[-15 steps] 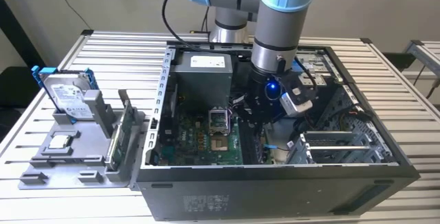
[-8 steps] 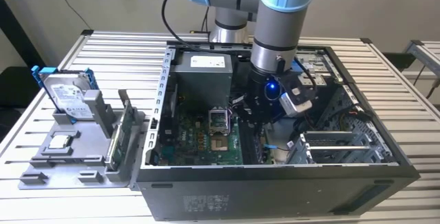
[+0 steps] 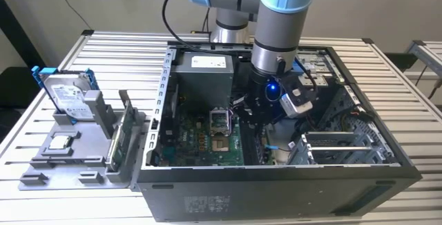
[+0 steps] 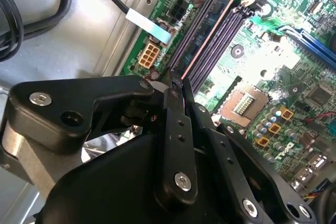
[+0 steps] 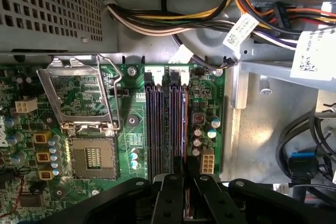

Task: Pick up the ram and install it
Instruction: 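Insert the ram into the slot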

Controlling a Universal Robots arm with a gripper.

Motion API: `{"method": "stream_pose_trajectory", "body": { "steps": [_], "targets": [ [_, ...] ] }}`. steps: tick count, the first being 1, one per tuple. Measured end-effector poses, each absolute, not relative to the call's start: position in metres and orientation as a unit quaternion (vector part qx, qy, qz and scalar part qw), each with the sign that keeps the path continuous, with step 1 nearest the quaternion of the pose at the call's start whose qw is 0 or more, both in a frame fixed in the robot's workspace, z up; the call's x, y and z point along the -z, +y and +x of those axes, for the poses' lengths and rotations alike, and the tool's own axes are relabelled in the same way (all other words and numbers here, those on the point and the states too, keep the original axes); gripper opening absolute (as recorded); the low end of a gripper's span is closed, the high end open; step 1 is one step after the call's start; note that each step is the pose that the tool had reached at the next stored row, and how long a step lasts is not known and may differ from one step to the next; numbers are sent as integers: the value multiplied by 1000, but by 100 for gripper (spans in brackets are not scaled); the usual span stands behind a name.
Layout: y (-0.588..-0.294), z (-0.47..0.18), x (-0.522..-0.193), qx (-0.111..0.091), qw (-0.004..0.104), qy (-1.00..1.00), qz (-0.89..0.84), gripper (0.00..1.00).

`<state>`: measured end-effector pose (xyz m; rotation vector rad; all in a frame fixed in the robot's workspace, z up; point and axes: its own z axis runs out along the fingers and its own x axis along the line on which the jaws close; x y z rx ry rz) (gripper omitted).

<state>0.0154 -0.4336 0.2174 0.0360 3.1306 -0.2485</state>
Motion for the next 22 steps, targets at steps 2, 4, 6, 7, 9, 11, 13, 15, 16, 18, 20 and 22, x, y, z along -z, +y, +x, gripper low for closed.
{"method": "stream_pose_trajectory", "body": {
  "steps": [2,4,6,7,9,11,13,15,16,18,20,22],
  "targets": [
    [-434,15,-217,79,0,997,11,14],
    [-434,15,-217,79,0,997,11,14],
    [-434,15,-217,79,0,997,11,14],
    [-434,15,-217,79,0,997,11,14],
    [-434,15,-217,79,0,997,11,14],
    [-434,15,-217,79,0,997,11,14],
    [-434,15,-217,79,0,997,11,14],
    [-434,15,-217,79,0,997,11,14],
    [-434,15,-217,79,0,997,11,14],
    [-434,15,-216,78,0,997,11,14],
    [-434,15,-215,78,0,997,11,14],
    [-434,15,-212,78,0,997,11,14]
  ]
}}
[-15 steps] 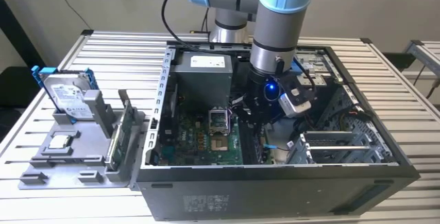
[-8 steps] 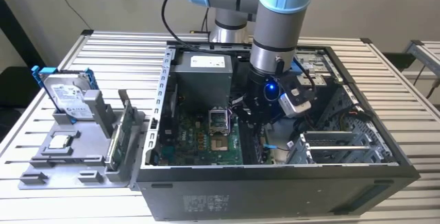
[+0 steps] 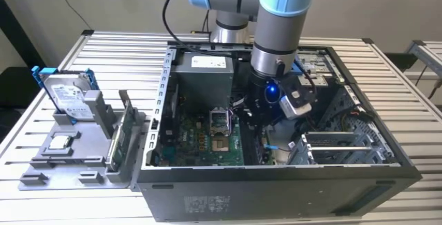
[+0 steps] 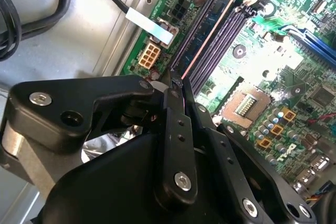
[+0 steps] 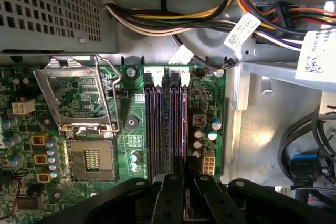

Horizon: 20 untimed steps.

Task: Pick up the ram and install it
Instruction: 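Insert the ram into the slot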

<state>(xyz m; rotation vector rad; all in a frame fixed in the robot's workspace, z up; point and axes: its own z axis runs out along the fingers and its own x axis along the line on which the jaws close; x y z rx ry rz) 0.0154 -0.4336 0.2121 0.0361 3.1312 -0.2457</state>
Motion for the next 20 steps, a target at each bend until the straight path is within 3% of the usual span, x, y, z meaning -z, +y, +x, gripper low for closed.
{"method": "stream_pose_trajectory", "body": {
  "steps": [11,12,14,20],
  "targets": [
    [-434,15,-211,78,0,997,11,16],
    [-434,15,-211,78,0,997,11,22],
    [-434,15,-213,78,0,997,11,22],
    [-434,15,-240,78,0,997,11,22]
  ]
}}
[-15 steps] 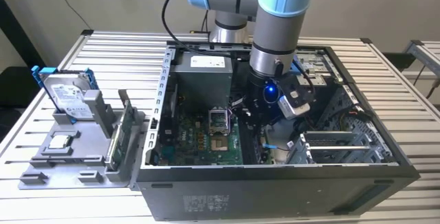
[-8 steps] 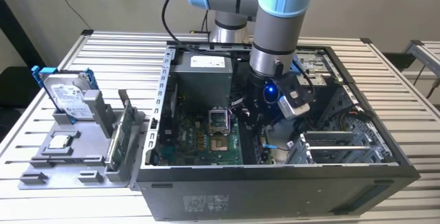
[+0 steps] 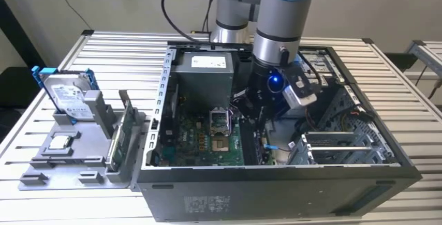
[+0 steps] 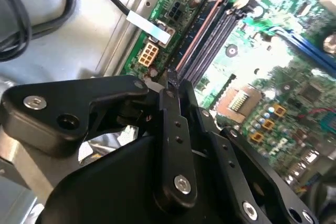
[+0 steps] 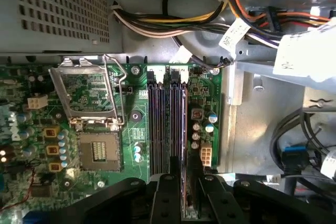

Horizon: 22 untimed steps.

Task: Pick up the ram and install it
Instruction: 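Insert the ram into the slot, then press down the ram until it locks into place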

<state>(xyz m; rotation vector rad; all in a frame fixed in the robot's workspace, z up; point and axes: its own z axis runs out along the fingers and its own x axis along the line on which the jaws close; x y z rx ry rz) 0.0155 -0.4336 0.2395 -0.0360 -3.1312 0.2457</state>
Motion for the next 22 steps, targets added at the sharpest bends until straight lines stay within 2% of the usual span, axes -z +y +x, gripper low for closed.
{"method": "stream_pose_trajectory", "body": {
  "steps": [6,8,10,22],
  "targets": [
    [-434,16,-248,-78,0,-997,-11,22],
    [-434,15,-248,-78,0,-997,-11,14],
    [-434,15,-248,-78,0,-997,-11,11],
    [-434,15,-249,-78,0,-997,-11,11]
  ]
}}
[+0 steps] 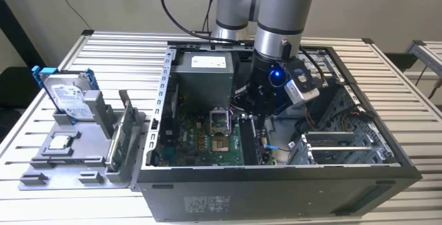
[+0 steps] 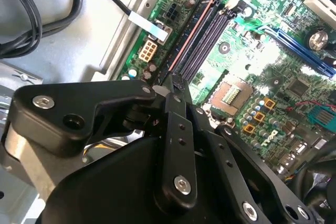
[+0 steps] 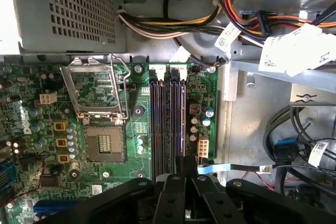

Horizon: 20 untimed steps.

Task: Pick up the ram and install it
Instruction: 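Press down the ram until it locks into place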

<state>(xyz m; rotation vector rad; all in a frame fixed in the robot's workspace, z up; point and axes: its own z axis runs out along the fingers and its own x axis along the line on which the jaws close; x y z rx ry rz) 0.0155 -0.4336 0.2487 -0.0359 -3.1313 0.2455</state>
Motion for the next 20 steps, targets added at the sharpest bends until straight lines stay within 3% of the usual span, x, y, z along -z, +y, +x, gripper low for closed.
{"method": "stream_pose_trajectory", "body": {
  "steps": [20],
  "targets": [
    [-434,15,-249,-76,-5,-996,57,11]
  ]
}}
